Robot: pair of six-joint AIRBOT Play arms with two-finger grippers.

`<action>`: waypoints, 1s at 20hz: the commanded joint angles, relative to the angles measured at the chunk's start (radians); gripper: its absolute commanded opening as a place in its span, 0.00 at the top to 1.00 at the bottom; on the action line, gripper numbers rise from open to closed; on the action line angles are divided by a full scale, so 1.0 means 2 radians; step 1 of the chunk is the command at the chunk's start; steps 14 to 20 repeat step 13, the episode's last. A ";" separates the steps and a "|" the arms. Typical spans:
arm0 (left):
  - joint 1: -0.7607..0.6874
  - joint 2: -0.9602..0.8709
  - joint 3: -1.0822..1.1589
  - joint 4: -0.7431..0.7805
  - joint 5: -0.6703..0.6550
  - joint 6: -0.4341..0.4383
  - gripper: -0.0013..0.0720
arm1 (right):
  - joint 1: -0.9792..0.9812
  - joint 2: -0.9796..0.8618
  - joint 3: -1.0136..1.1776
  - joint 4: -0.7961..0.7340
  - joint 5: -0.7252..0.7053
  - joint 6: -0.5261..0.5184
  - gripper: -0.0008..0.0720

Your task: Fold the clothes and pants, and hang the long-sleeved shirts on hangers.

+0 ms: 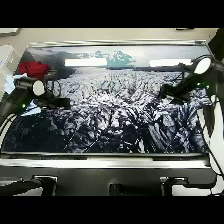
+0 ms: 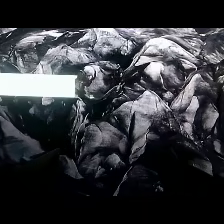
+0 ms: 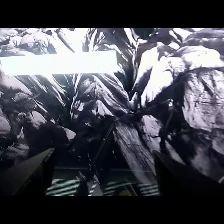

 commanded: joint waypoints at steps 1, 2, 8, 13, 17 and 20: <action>0.000 0.015 -0.030 -0.001 0.030 -0.007 0.01 | 0.015 -0.003 -0.017 -0.006 -0.021 0.013 0.04; -0.001 0.014 -0.030 -0.001 0.030 -0.007 0.01 | 0.015 -0.003 -0.017 -0.006 -0.021 0.013 0.04; -0.001 0.010 -0.030 -0.001 0.030 -0.007 0.01 | 0.015 -0.003 -0.017 -0.006 -0.021 0.013 0.04; -0.001 0.010 -0.030 -0.001 0.030 -0.007 0.01 | 0.015 -0.003 -0.017 -0.006 -0.021 0.013 0.04; -0.001 0.010 -0.030 -0.001 0.030 -0.007 0.01 | 0.015 -0.003 -0.017 -0.006 -0.021 0.013 0.04; -0.001 0.010 -0.030 -0.001 0.030 -0.007 0.01 | 0.015 -0.003 -0.017 -0.006 -0.021 0.013 0.04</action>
